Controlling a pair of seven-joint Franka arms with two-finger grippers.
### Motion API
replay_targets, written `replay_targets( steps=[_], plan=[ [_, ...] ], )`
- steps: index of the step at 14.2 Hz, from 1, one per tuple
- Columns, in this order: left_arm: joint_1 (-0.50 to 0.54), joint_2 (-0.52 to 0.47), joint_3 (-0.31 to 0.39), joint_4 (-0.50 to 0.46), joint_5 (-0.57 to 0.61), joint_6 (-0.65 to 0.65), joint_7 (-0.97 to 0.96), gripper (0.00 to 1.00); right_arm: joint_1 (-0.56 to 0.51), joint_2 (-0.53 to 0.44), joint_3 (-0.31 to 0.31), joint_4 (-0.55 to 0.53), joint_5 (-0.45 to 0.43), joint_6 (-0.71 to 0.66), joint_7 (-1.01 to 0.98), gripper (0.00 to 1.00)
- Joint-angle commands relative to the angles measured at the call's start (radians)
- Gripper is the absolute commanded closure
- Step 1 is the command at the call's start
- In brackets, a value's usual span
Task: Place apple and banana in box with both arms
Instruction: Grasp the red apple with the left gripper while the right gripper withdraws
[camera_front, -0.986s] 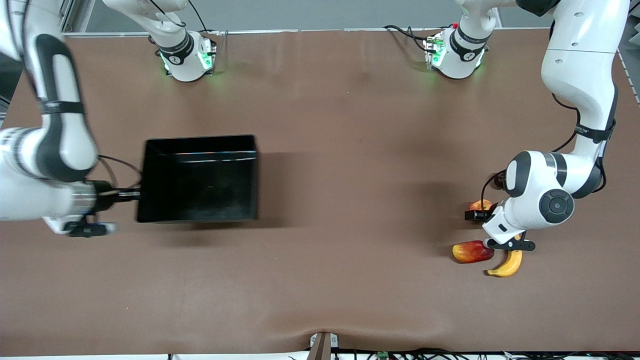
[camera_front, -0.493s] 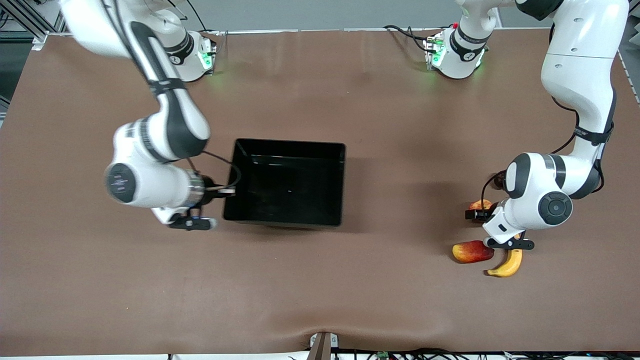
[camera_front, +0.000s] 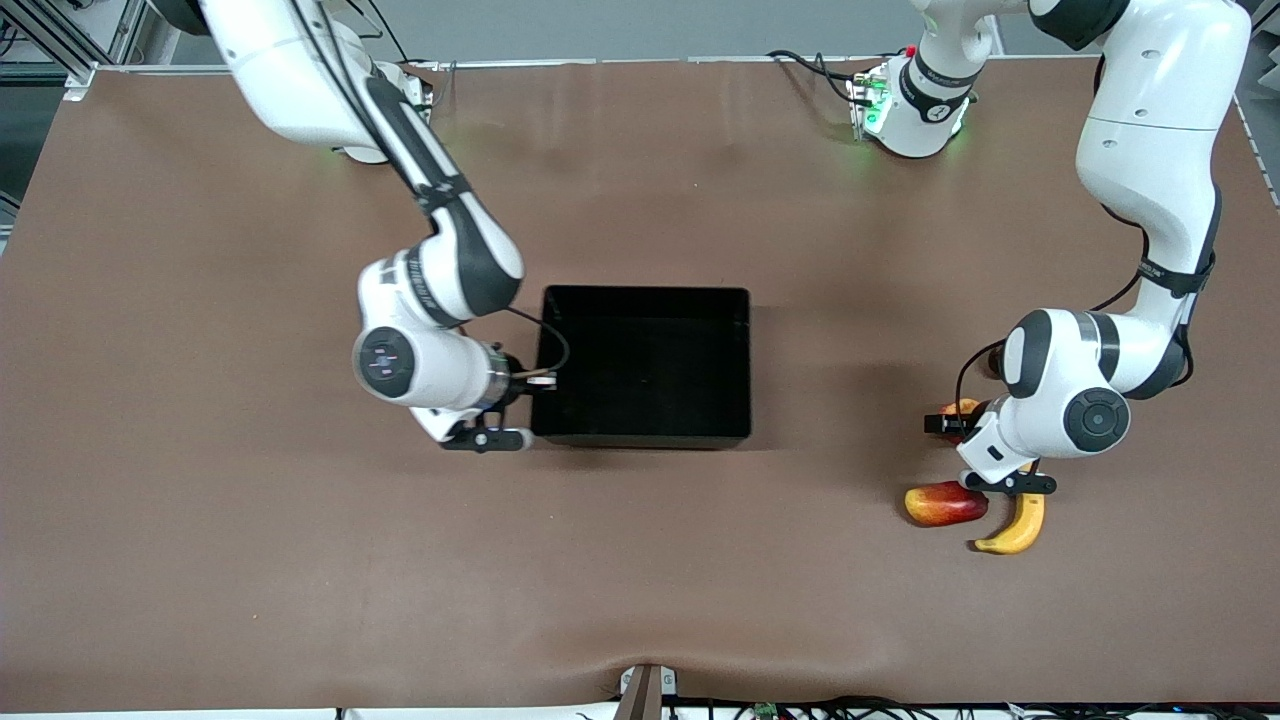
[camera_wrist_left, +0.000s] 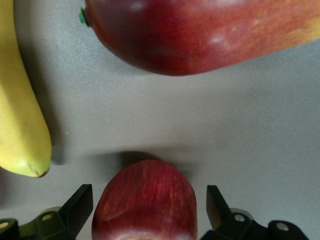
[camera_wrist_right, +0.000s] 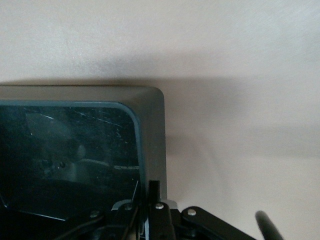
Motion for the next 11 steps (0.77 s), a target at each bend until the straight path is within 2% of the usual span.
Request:
replay_targets(
  steps=[1, 2, 3, 4, 8, 11],
  plan=[
    [0.008, -0.015, -0.006, -0.007, 0.004, -0.009, 0.000, 0.37, 0.051, 0.034, -0.012, 0.020, 0.036, 0.048, 0.055, 1.00],
    [0.002, -0.015, -0.006, -0.002, 0.003, -0.035, -0.010, 0.69, 0.054, 0.036, -0.012, 0.020, 0.036, 0.056, 0.055, 1.00],
    [-0.004, -0.023, -0.006, -0.002, 0.003, -0.059, -0.037, 0.94, 0.054, 0.036, -0.012, 0.020, 0.037, 0.058, 0.056, 0.57],
    [-0.007, -0.028, -0.015, 0.003, 0.003, -0.079, -0.071, 1.00, 0.053, 0.034, -0.012, 0.020, 0.034, 0.056, 0.058, 0.01],
    [-0.023, -0.074, -0.021, 0.022, 0.003, -0.090, -0.103, 1.00, 0.030, 0.021, -0.017, 0.101, 0.028, 0.026, 0.056, 0.00],
    [-0.020, -0.132, -0.053, 0.058, -0.011, -0.164, -0.108, 1.00, -0.036, 0.007, -0.021, 0.214, 0.022, -0.142, 0.053, 0.00]
  ],
)
